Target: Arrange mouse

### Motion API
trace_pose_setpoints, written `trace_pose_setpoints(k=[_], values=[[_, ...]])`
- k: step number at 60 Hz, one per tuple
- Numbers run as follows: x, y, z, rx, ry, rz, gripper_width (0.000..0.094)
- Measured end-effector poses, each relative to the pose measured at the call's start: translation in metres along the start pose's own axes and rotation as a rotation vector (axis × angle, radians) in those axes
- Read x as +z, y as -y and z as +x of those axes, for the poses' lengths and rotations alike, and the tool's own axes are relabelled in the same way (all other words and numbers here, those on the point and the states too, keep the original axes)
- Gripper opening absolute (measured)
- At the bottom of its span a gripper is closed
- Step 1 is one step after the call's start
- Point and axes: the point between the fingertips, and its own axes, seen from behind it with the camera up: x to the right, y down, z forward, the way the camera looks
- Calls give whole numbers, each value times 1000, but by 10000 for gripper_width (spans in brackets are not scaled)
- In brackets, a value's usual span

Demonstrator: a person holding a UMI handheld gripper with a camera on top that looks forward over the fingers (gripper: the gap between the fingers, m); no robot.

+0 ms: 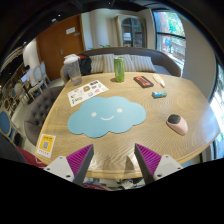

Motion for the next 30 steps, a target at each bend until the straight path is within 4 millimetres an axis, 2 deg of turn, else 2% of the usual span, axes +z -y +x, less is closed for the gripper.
trace_pose_setpoints(k=[6,7,12,13,15,23,30], values=[[3,5,9,39,-12,22,845],[-3,2,9,45,-15,28,844],[-1,2,25,52,-38,44,842],[-1,1,28,51,-44,46,877],[-1,-1,37,51,-55,46,842],[4,-11,81,78,-105,69,842],[15,-23,148,60,-209,73,843]])
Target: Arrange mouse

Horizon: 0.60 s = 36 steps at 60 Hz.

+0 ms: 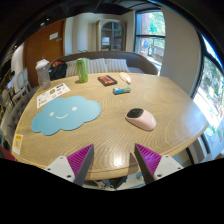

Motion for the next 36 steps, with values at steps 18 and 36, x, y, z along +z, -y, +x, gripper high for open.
trace_pose_setpoints(k=[18,36], values=[[61,36,107,-60,-3,82,840],[123,92,122,-45,129,117,761]])
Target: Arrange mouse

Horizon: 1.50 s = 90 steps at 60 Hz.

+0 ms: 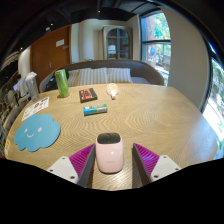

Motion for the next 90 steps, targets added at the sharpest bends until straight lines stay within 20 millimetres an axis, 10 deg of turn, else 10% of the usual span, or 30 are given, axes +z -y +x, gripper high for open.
trace_pose_setpoints(k=[5,30,39,47,56,62,70,78,83,87,90], values=[[8,7,-3,-9,18,-5,553],[10,11,-10,126,-20,-116,421],[-13,100,-57,104,0,0,425],[-26,155,-171,39,129,148,423],[-7,112,-284,4,191,78,422],[10,67,-316,-50,173,-4,422],[31,20,-320,-47,104,-63,422],[33,22,-321,-51,79,-49,511],[26,12,-321,-63,86,-159,589],[7,12,-320,-61,90,-207,849],[-10,19,-318,-76,96,-201,830]])
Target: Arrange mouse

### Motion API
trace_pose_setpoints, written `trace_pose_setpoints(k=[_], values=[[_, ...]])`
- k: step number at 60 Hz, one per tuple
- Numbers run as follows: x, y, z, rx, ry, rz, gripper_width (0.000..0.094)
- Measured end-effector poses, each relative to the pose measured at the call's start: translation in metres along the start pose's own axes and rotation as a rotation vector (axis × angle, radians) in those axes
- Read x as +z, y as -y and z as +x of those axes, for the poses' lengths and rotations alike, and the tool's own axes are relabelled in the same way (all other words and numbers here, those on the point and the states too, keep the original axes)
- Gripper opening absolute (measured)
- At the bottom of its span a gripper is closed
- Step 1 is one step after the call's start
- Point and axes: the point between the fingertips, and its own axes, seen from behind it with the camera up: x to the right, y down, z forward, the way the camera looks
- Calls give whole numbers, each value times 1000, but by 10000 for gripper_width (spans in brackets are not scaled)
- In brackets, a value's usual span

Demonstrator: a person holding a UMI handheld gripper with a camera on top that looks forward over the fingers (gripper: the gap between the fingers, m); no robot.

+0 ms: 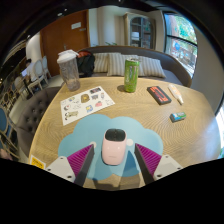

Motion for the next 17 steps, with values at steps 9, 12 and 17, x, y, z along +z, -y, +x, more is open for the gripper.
trace_pose_setpoints(k=[9,12,17], values=[[-71,-26,13,1,-12,-70,848],[-95,-40,21,23,-22,-94,847],[-130,-68,42,64,-51,-154,847]])
